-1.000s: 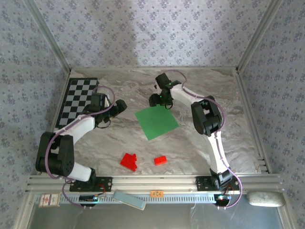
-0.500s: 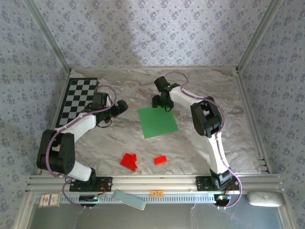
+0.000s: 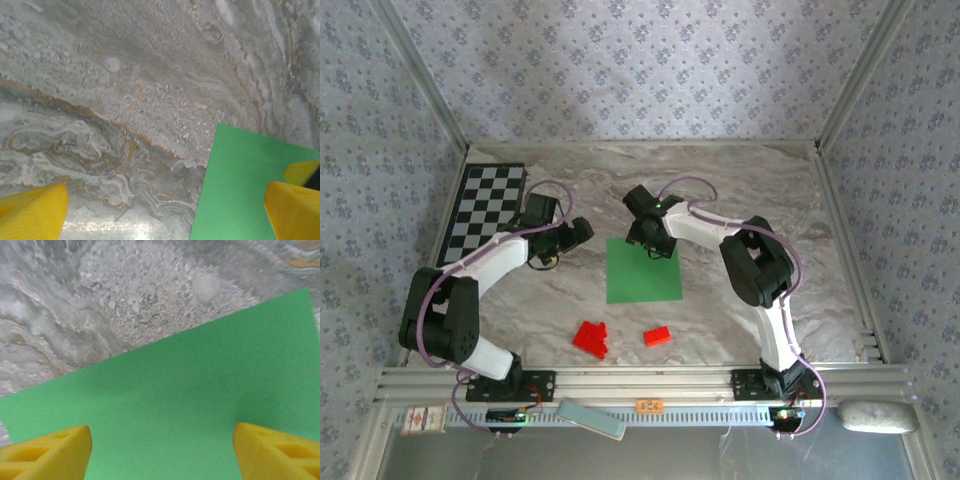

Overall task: Fold a paper plane with a square sheet of paper (pick it up from the middle)
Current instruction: Move the square sheet of paper to the center of the table.

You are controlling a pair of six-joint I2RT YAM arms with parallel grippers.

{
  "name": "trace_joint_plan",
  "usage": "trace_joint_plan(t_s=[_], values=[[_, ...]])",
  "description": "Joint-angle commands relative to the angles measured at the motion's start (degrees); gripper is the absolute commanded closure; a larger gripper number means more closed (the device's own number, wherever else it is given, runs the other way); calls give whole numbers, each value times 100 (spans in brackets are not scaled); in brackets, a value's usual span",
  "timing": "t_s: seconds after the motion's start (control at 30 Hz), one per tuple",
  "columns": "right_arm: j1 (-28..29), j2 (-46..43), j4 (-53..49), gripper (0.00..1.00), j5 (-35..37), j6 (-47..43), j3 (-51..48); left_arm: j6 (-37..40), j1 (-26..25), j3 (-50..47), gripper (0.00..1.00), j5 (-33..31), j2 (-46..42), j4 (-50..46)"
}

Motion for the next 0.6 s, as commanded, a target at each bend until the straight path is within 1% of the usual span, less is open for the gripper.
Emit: trace_joint_plan(t_s=[0.0,0.07,0.13,0.27,0.37,0.5,0.57], values=[[-267,-743,538,21,-250,119,-246,-119,-198,196,0,-212,-49,-470],[-423,-1125,922,18,-380,-149,-600,-159,-412,308,0,-348,-31,-677],[-648,-1502,1296,13,-504,-531,-1055,-248,-703,518,0,-645,58,-1012],[-1247,-2002,1623,1,-675,-1365,-1781,-584,-1347,980,0,-1169,407,-1505],[-1789,-2261,1936,0,-1033,-1902,-2358,-855,-1840,1481,0,-1477,867,-1857],[-2383,-2396,1959,0,-1344,-2571,-2600,-1178,-2446,2328,0,-1810,1671,-2415],[-2601,-2440,1941,0,-1414,-2690,-2678,-1234,-2648,2719,0,-1846,2077,-2624]])
